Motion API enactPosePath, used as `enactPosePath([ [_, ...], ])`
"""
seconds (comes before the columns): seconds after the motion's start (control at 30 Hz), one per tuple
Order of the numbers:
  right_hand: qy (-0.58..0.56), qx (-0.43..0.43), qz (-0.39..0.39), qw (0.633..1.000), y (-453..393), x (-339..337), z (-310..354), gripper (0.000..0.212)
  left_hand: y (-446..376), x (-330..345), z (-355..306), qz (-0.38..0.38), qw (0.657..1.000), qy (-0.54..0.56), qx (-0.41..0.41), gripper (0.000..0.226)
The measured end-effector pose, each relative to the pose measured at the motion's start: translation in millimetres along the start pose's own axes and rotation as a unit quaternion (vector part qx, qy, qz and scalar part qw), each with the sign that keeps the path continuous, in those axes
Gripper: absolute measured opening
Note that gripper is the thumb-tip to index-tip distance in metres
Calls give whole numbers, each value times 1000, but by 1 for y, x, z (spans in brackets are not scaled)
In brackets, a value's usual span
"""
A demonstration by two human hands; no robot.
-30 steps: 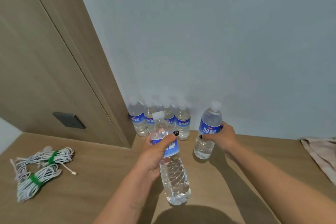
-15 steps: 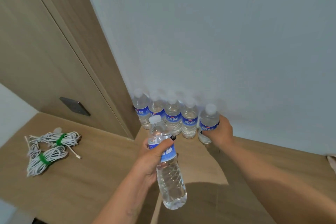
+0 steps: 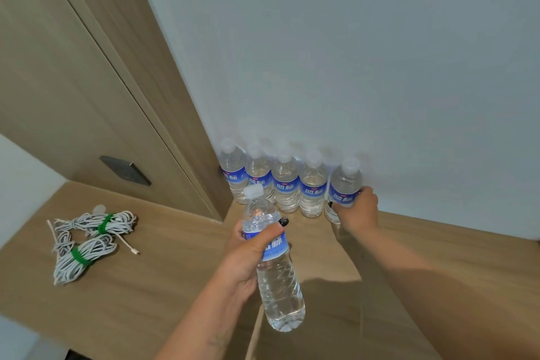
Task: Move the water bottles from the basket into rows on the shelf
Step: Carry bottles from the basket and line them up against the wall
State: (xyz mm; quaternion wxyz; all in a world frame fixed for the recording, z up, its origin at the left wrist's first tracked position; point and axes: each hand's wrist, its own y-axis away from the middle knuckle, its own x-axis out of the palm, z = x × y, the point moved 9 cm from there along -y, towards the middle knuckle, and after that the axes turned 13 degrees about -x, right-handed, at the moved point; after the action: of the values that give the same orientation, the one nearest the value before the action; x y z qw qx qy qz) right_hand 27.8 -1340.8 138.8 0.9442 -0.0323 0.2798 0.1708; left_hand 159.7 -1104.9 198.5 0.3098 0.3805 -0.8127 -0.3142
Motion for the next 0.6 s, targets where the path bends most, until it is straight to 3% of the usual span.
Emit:
enactPosePath([
  [0.1, 12, -10, 20, 1000, -6, 2, 0, 61, 0, -2, -3, 8, 1000, 0, 4, 66],
  [0.3, 22, 6, 25, 999, -7, -3, -2, 61, 0, -13, -9, 15, 1000, 16, 6, 54],
  [0.5, 16, 115, 22, 993, 15, -11, -11, 98, -4, -15, -17, 35, 998, 54, -15, 57],
  [0.6, 23, 51, -27, 998, 45, -28, 17, 83, -7, -4, -20, 59, 996, 67, -17, 61],
])
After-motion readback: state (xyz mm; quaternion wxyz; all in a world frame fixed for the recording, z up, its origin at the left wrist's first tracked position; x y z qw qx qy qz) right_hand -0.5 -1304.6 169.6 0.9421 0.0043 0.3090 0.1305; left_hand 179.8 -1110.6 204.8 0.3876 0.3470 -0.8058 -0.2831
